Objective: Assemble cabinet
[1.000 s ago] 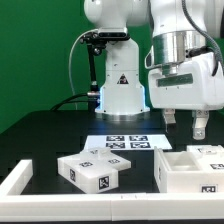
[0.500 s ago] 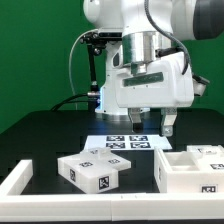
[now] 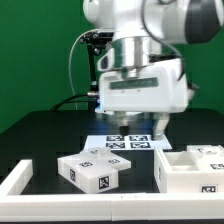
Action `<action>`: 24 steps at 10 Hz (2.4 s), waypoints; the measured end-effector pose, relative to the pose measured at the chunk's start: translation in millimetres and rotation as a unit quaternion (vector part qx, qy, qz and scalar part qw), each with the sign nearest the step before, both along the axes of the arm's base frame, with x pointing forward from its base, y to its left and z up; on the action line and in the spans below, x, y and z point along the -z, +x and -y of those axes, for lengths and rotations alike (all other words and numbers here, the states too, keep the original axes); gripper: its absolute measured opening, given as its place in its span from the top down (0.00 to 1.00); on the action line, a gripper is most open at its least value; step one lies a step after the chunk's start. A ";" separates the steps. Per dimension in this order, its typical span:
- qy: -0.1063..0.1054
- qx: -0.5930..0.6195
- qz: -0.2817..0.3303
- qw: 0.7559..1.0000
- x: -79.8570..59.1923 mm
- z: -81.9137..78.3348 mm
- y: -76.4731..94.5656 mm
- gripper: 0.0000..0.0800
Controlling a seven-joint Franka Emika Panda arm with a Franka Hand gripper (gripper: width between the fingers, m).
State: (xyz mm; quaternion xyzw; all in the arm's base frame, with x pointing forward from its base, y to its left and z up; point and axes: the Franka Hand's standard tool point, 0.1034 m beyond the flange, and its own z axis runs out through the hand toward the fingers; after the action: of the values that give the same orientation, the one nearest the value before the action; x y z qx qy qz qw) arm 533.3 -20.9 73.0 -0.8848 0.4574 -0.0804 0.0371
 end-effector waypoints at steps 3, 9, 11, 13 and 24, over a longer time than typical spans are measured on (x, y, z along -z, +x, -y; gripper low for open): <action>-0.002 -0.002 -0.002 1.000 1.5 5.2 -2.5 0.00; 0.009 -0.007 -0.014 1.000 11.1 50.4 -39.5 0.00; 0.009 -0.006 -0.014 1.000 10.9 51.5 -38.6 0.00; 0.015 0.011 -0.017 1.000 15.6 55.4 -48.0 0.00; 0.024 0.069 -0.047 0.996 55.8 46.4 -84.7 0.53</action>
Offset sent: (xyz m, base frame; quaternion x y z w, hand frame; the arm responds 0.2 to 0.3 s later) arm 0.0000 0.0000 0.0000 0.0000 0.0000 0.0000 1.0000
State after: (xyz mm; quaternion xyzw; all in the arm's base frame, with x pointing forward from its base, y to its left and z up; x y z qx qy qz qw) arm 448.6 -67.3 17.2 -0.8529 0.5203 -0.0299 0.0312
